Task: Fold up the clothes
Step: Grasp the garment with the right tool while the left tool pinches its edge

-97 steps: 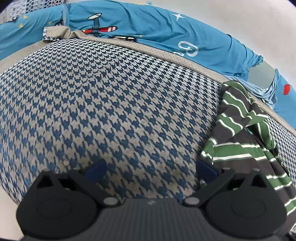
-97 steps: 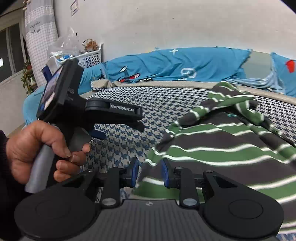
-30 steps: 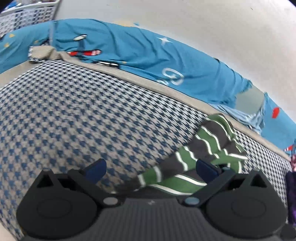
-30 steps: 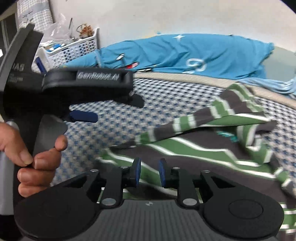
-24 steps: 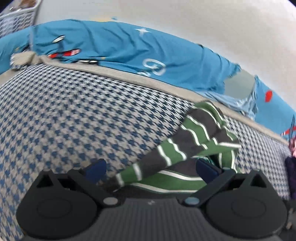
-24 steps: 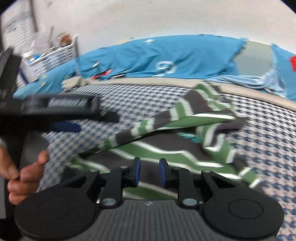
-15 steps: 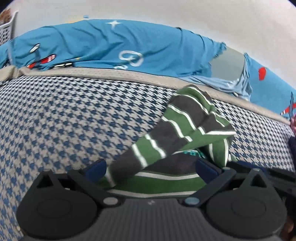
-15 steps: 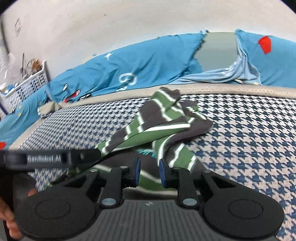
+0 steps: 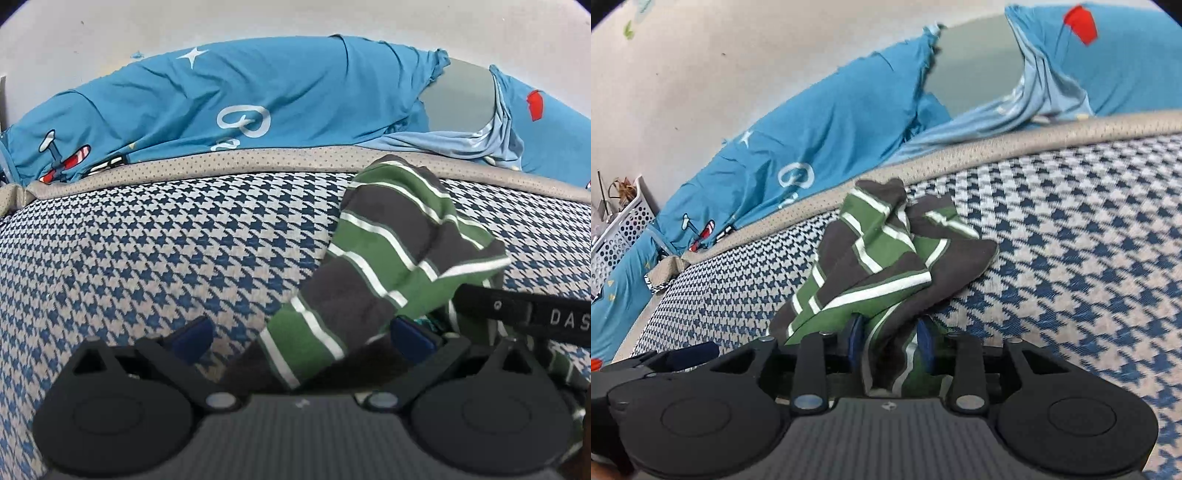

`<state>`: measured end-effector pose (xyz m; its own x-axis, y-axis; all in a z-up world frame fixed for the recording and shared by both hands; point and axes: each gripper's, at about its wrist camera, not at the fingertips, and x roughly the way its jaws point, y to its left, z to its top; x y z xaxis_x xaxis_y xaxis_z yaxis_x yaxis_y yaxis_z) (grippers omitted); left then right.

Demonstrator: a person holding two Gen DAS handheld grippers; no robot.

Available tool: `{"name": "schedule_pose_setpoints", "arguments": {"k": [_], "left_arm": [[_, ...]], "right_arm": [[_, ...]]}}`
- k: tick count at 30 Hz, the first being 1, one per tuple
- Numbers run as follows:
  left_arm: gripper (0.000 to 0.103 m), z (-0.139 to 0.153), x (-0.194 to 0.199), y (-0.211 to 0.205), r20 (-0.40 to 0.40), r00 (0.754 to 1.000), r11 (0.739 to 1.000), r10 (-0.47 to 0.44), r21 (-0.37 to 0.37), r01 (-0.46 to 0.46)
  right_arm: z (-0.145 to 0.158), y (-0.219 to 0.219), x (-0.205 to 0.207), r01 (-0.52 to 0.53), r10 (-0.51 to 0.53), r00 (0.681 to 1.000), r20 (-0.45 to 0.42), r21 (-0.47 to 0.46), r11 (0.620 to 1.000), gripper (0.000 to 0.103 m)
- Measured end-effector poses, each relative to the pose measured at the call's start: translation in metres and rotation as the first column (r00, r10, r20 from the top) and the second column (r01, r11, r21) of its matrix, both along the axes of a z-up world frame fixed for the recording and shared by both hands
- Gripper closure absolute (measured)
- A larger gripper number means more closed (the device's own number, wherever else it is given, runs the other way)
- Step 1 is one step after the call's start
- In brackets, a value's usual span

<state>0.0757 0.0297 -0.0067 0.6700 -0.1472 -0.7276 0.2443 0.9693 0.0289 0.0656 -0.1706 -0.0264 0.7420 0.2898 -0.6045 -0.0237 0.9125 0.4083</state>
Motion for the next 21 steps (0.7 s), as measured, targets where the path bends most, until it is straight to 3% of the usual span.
{"name": "schedule_pose_setpoints", "arguments": {"k": [6, 14, 18, 21], "left_arm": [[0.0, -0.003, 0.006, -0.009, -0.02, 0.999, 0.999, -0.049, -0.024, 0.049], [0.0, -0.012, 0.008, -0.029, -0.022, 0.995, 0.995, -0.099, 0.001, 0.099], [0.0, -0.017, 0.009, -0.038, 0.011, 0.994, 0.993, -0.11, 0.037, 0.109], [0.004, -0.017, 0.018, -0.029, 0.021, 0.999, 1.0, -0.03, 0.008, 0.03]], "right_arm": [[-0.006, 0.003, 0.013, -0.003, 0.003, 1.0, -0.005, -0.011, 1.0, 0.068], [-0.008, -0.002, 0.02, -0.006, 0.006, 1.0, 0.01, -0.008, 1.0, 0.068], [-0.005, -0.001, 0.022, -0.014, 0.015, 0.999, 0.049, -0.017, 1.0, 0.088], [0.001, 0.002, 0.02, -0.017, 0.021, 0.996, 0.081, -0.039, 0.999, 0.092]]}}
